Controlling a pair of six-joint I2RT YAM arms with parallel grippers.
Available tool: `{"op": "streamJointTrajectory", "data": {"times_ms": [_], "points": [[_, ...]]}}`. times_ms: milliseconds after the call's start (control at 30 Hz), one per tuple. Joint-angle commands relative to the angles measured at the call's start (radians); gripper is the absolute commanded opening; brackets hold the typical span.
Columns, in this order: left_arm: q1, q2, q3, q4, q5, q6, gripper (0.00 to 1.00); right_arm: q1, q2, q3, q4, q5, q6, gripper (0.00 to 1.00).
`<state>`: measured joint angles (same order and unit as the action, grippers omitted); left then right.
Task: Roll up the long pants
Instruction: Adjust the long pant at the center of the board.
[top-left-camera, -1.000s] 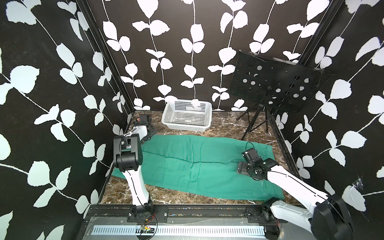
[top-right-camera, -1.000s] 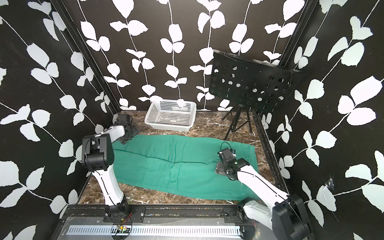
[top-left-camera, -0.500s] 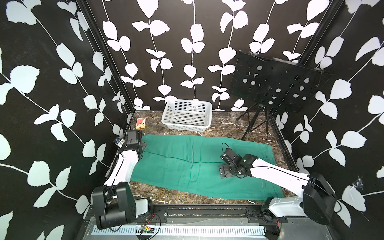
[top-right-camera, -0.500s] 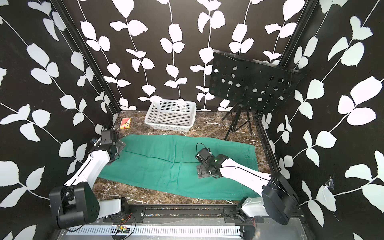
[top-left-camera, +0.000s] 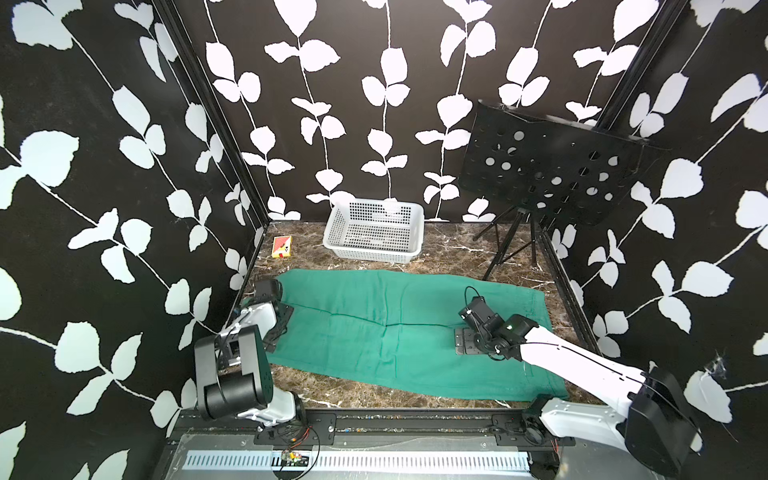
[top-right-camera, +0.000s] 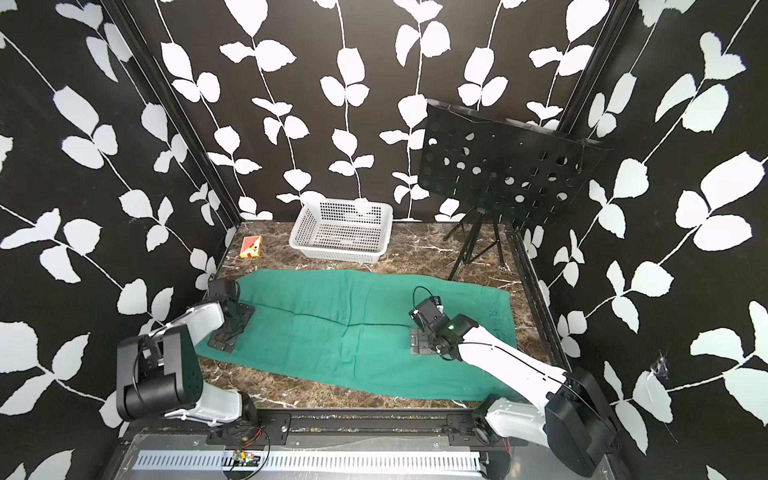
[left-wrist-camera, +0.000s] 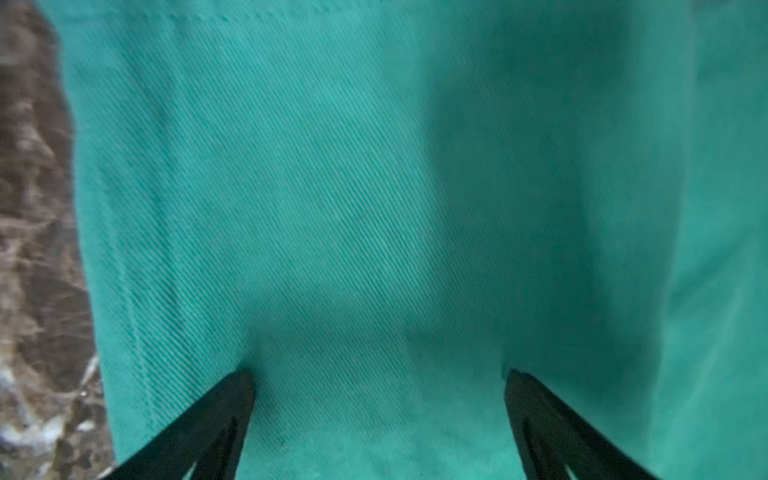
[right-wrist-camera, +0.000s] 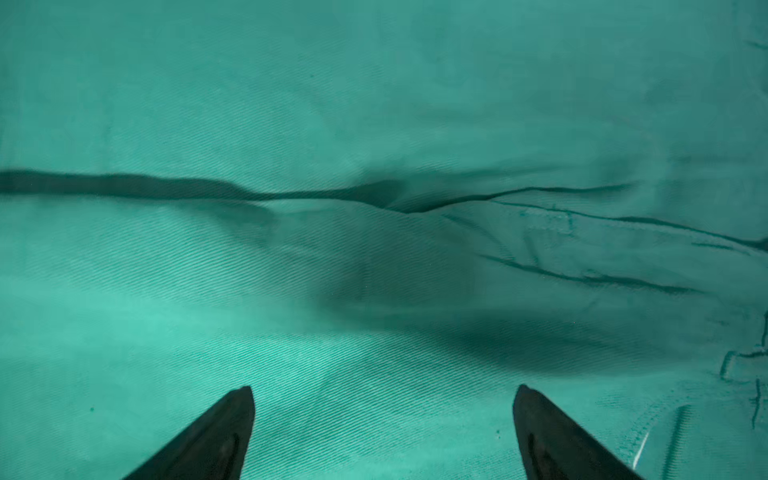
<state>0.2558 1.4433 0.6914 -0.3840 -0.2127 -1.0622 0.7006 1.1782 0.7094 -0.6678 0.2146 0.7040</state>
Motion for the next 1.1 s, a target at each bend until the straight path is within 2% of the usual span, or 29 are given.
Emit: {"op": "streamJointTrajectory", "data": {"times_ms": [0,233,533,633,733,800,900,1067], "points": [[0.021,-0.019,-0.130,-0.041,0.088,-0.187,0.98,-0.036,-0.040,-0.057,0.009,0.042,0.038,1.00],[0.043,-0.201,-0.285,-0.155,0.052,-0.326,0.98,-0.117,-0.140,-0.109,-0.002,0.046,0.040,1.00],[0.044,-0.627,-0.289,-0.517,-0.185,-0.345,0.97,-0.185,-0.161,-0.115,-0.028,0.031,0.015,1.00],[0.044,-0.757,-0.288,-0.541,-0.239,-0.280,0.95,-0.195,-0.161,-0.105,-0.027,0.029,0.000,1.00],[0.044,-0.823,-0.290,-0.347,-0.217,-0.054,0.89,-0.196,-0.158,-0.081,-0.030,0.021,-0.025,0.99],[0.045,-0.793,-0.273,-0.195,-0.160,0.090,0.84,-0.195,-0.155,-0.063,-0.022,0.015,-0.047,0.99],[0.043,-0.608,-0.160,-0.023,-0.035,0.290,0.79,-0.196,-0.141,-0.035,-0.007,-0.007,-0.078,0.98],[0.044,-0.175,0.223,-0.132,0.016,0.462,0.71,-0.195,-0.095,-0.002,-0.002,-0.005,-0.090,0.97]]}}
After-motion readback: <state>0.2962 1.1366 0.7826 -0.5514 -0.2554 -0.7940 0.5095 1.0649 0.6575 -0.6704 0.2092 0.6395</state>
